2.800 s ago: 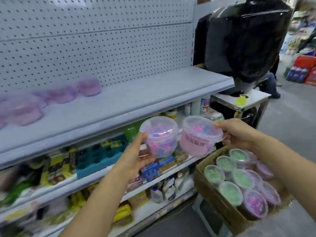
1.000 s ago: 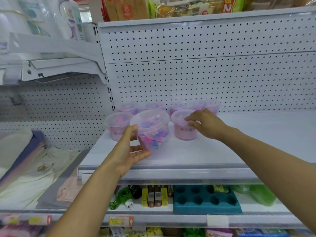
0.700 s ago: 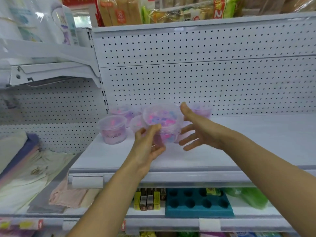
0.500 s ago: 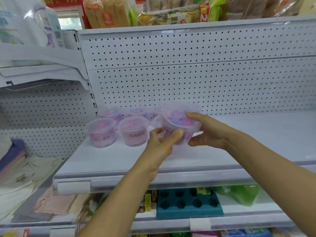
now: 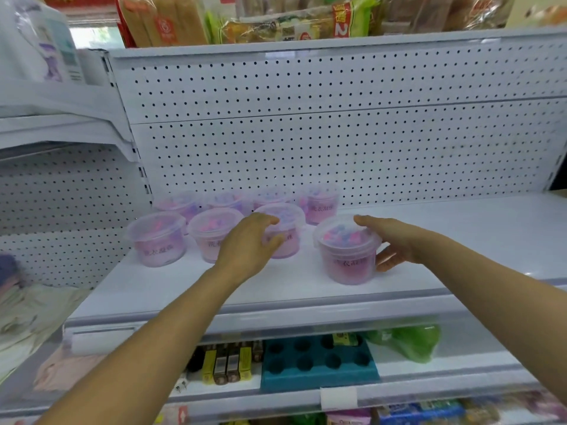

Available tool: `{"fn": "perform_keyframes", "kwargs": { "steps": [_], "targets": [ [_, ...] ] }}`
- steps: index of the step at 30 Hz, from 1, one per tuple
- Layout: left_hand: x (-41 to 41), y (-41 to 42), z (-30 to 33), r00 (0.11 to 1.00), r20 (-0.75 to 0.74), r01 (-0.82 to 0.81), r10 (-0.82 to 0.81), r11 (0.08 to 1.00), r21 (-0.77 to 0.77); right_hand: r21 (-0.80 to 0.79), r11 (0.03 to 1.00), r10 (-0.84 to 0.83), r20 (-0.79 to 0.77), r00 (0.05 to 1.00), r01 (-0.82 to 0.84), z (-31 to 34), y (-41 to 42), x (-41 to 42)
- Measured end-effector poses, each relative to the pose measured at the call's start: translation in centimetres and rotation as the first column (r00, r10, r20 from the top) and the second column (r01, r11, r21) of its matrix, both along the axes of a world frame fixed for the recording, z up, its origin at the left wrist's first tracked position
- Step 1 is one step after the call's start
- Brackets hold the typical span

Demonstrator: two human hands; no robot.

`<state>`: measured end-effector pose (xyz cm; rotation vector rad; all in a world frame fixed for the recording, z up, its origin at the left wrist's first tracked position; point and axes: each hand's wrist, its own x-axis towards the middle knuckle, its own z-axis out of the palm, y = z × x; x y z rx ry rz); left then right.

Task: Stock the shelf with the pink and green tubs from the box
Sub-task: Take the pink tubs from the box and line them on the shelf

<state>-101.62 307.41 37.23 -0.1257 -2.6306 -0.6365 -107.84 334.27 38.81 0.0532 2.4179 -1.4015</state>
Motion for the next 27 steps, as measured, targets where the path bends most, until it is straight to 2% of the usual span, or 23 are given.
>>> {"fn": "perform_keyframes", "kwargs": {
  "steps": [3,5,7,9,11,18,24,27],
  "targets": [
    [-0.8,-0.1,-0.6,0.999,0.025,0.037,-0.034,0.992,-0.119,0.213,0.975,0.006,-0.269,0.963,0.053,-0.5,0.1,0.0],
    [-1.1,-0.1,-0.8,0.999,0.003,0.033,-0.033,0.991,-0.133,0.294,0.951,0.073,-0.52,0.851,0.098,-0.3,0.4,1.1],
    [-1.3,-0.1,-1.0,0.999,-0.022,0.024,-0.027,0.992,-0.127,0.388,0.919,0.213,-0.652,0.727,0.078,0.4,0.5,2.9],
    [-1.6,0.0,-1.1,0.999,-0.033,0.014,-0.019,0.992,-0.127,0.55,0.834,0.381,-0.629,0.678,0.041,0.6,0.0,4.3],
    [-2.0,0.0,-1.2,0.999,-0.043,0.0,-0.005,0.991,-0.135,0.61,0.792,0.446,-0.604,0.661,0.022,0.3,-0.5,4.2],
    [-3.0,0.4,-0.6,0.995,-0.077,-0.077,0.066,0.985,-0.156,0.541,0.84,0.37,-0.625,0.687,0.039,-0.9,-1.4,-0.8],
    [-3.6,0.3,-0.6,0.994,-0.082,-0.077,0.066,0.986,-0.148,0.552,0.831,0.352,-0.613,0.707,0.065,-1.0,-2.7,-2.1],
    [-3.6,0.2,-0.5,0.997,-0.054,-0.071,0.062,0.978,-0.195,0.569,0.818,0.345,-0.6,0.722,0.082,-1.1,-2.9,-2.0]
  ]
}}
